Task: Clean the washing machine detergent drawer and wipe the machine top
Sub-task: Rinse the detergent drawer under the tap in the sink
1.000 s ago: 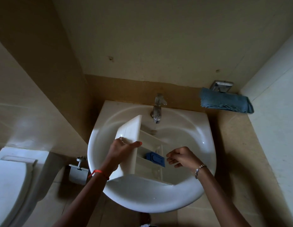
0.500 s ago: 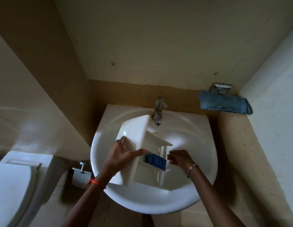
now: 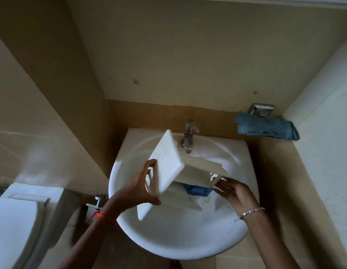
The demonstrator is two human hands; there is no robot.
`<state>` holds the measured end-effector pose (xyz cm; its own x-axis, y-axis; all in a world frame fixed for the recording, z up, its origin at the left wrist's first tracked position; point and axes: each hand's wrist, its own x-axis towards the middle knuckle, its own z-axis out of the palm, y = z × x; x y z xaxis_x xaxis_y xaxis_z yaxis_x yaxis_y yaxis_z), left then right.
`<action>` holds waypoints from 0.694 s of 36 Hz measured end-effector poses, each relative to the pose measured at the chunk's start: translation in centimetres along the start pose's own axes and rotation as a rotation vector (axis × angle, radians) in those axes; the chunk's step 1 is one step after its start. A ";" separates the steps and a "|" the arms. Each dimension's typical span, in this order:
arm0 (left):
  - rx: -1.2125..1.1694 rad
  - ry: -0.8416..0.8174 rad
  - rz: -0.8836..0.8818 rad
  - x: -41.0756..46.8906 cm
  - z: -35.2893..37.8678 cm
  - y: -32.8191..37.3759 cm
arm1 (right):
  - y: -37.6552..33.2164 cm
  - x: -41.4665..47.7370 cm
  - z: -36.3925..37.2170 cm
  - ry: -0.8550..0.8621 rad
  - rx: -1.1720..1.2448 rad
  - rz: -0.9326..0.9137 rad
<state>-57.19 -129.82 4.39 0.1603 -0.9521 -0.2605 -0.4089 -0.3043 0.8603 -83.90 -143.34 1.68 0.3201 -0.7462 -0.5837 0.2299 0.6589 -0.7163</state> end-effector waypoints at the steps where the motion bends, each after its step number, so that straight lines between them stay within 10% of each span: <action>1: 0.020 -0.009 0.016 0.1 0.0 -0.3 | 0.0 -0.2 -0.1 -0.016 0.037 -0.005; 18: 0.007 0.053 0.173 1.0 0.8 -3.1 | 3.1 -1.4 -0.7 -0.091 0.080 -0.213; 25: -0.432 -0.008 -0.079 1.8 -0.1 -1.0 | 2.6 -1.7 -1.7 -0.050 0.042 -0.173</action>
<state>-56.41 -131.25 3.05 0.1688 -0.9270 -0.3350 0.0180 -0.3369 0.9414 -85.35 -140.53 0.14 0.3171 -0.8440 -0.4327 0.3235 0.5251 -0.7872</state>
